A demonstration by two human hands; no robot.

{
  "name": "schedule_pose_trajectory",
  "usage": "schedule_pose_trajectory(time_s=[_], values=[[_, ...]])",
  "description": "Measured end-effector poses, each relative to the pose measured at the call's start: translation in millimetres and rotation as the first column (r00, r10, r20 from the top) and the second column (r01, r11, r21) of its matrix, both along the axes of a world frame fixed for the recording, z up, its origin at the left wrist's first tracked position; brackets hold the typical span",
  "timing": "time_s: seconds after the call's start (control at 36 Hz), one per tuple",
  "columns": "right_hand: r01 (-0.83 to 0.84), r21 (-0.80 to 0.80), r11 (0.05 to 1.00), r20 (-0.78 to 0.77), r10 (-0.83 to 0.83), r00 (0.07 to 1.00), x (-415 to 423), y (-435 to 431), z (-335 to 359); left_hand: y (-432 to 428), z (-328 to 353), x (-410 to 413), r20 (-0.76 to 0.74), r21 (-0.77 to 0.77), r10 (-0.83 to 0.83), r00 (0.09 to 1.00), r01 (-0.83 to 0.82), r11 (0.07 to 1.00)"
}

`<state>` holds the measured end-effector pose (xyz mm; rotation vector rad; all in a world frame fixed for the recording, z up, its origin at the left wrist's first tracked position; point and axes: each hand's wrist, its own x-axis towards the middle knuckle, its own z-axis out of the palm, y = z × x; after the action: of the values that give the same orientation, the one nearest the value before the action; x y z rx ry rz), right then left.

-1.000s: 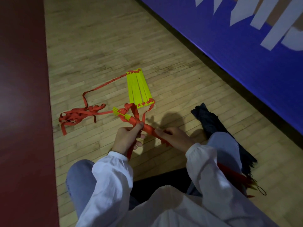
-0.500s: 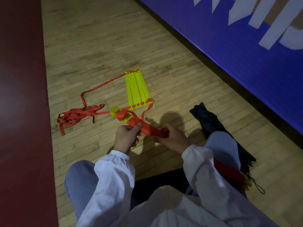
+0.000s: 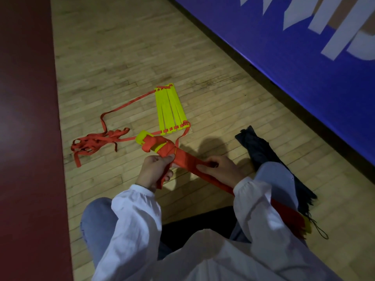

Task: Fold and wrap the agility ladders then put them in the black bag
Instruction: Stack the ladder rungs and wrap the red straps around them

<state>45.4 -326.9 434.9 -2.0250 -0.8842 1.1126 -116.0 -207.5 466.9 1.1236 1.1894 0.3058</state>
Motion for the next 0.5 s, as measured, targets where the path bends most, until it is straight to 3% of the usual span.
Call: schedule_pose_trajectory(time_s=[0.5], values=[[0.132,0.035,0.991,0.193,-0.136,0.972,-5.3,3.7,-2.6,0.5,-5.2,1.3,-0.097,0.097,-0.055,0.994,0.065,0.993]])
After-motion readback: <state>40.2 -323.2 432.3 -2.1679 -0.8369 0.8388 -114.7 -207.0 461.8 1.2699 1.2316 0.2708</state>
